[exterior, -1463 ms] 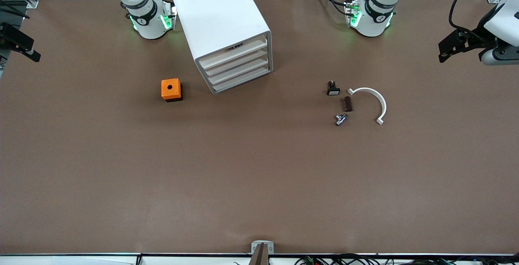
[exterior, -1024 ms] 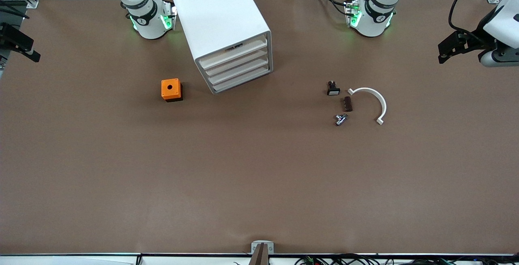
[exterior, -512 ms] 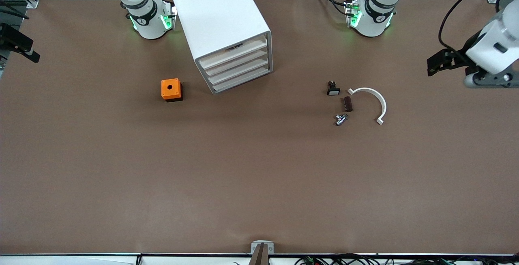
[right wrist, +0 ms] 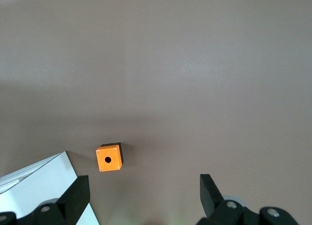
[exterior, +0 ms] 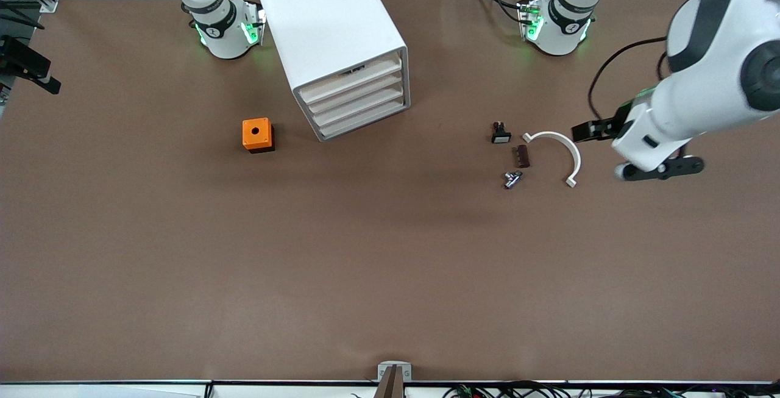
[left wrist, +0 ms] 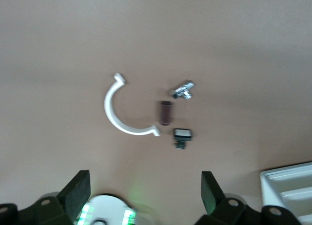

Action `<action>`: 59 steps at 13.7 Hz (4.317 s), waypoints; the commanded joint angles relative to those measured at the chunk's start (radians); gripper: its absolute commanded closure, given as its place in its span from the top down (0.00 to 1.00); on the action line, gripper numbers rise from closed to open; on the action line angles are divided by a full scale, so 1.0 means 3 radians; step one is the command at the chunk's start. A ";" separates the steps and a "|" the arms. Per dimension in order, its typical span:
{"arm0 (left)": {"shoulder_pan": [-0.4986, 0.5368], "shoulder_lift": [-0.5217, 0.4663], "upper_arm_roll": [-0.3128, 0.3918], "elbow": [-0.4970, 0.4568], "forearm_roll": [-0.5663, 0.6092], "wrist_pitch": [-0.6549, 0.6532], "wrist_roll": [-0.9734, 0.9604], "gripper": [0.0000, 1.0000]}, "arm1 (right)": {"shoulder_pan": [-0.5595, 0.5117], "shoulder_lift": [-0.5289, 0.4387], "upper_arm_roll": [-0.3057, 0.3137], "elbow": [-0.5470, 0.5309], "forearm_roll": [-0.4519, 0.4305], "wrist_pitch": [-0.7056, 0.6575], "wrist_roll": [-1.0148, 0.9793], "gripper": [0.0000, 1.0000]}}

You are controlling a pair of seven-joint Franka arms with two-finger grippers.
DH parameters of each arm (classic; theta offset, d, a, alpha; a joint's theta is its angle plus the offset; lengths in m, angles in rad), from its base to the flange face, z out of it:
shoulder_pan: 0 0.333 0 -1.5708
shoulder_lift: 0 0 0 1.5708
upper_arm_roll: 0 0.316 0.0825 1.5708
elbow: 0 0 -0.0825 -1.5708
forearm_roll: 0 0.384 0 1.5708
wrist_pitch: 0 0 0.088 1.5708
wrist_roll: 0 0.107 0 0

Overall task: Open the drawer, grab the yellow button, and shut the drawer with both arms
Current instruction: 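Move the left gripper toward the white cabinet's drawer handle, then grasp the drawer handle with the left gripper, then pull the drawer open with the left gripper while the right gripper approaches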

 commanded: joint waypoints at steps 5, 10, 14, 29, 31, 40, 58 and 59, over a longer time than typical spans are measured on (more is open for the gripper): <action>-0.0749 0.0977 -0.0005 0.0471 -0.0086 0.0348 -0.1556 1.00 | -0.0019 -0.0037 0.0005 -0.0010 -0.0014 0.0035 0.0041 1.00; -0.1143 0.1310 -0.0005 0.0471 -0.0509 0.0497 -0.2930 1.00 | -0.0121 0.0510 0.0000 0.0020 -0.0116 0.0040 0.0001 1.00; -0.1312 0.1433 -0.0011 0.0466 -0.1132 0.0507 -0.4644 1.00 | -0.0315 0.0796 0.0000 0.0015 -0.0111 0.0173 -0.0004 1.00; -0.1655 0.1776 -0.0011 0.0440 -0.2795 0.0160 -0.6759 0.75 | -0.0275 0.0818 0.0020 -0.0102 0.0124 0.0168 0.1063 1.00; -0.1655 0.1771 -0.0011 0.0450 -0.2796 0.0103 -0.6764 0.73 | -0.0234 0.0746 0.0021 -0.0107 0.0246 0.0158 0.1385 1.00; -0.1655 0.1771 -0.0082 0.0455 -0.2821 0.0067 -0.6748 0.12 | 0.0424 0.0281 0.0026 -0.0506 0.0395 0.0244 0.2873 1.00; -0.1348 0.1756 0.0542 0.0706 -0.2770 0.0118 -0.6073 0.93 | 0.2603 0.1026 0.0021 -0.0649 0.0053 0.1691 0.6100 1.00; -0.1298 0.1740 0.0542 0.0706 -0.2770 0.0108 -0.6073 0.99 | 0.2670 0.1078 0.0021 -0.0649 0.0027 0.1707 0.6147 1.00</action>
